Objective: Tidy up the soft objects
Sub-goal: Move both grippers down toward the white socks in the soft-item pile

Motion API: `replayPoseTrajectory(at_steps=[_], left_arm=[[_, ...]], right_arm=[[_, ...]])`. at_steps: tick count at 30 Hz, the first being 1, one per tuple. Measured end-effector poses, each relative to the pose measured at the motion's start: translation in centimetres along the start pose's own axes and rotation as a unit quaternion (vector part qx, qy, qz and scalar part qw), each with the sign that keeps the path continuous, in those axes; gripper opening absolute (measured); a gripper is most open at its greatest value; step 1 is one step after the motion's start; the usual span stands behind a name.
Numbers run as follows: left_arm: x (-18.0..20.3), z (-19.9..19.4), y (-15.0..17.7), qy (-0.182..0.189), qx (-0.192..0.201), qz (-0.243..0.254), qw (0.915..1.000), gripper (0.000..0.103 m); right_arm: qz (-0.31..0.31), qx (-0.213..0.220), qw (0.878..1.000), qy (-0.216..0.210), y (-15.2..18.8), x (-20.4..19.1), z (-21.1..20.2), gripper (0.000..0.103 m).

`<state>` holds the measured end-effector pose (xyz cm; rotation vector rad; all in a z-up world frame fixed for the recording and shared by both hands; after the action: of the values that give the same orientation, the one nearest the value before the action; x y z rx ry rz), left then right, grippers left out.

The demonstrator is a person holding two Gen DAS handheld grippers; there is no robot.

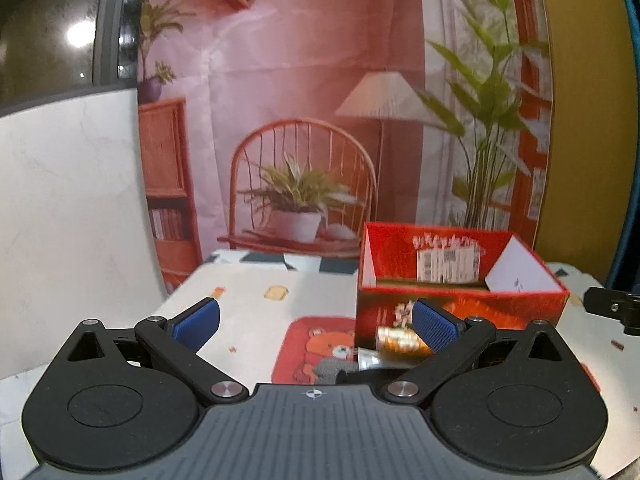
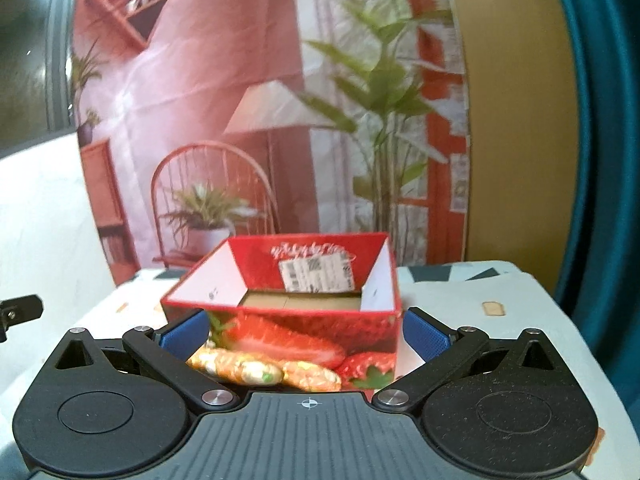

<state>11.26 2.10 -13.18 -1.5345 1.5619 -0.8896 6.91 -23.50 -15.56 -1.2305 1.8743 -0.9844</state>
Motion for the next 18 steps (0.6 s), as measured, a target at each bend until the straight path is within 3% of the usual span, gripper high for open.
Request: replayPoseTrajectory(at_steps=[10,18], left_arm=[[-0.2,3.3,4.8,0.022,-0.053,-0.004,0.9983,0.103],[-2.1,4.9,6.5,0.042,-0.091,-0.047,0.9939,0.099]], right_arm=[[-0.007,-0.009,1.0,0.003,4.9,-0.9,2.6,0.102],[0.016,-0.036,0.999,-0.011,8.6,0.7,2.8,0.089]])
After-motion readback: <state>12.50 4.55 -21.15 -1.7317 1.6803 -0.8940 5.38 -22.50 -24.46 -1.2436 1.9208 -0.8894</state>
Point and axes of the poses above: each gripper's, at about its wrist camera, not at the fingertips, and z roughly the way its jaws point, x to its right, y to its underside, the point moved 1 cm from there along z, roughly the way its jaws point, and after that the axes turned 4 degrees about -x, right-handed, at the moved point
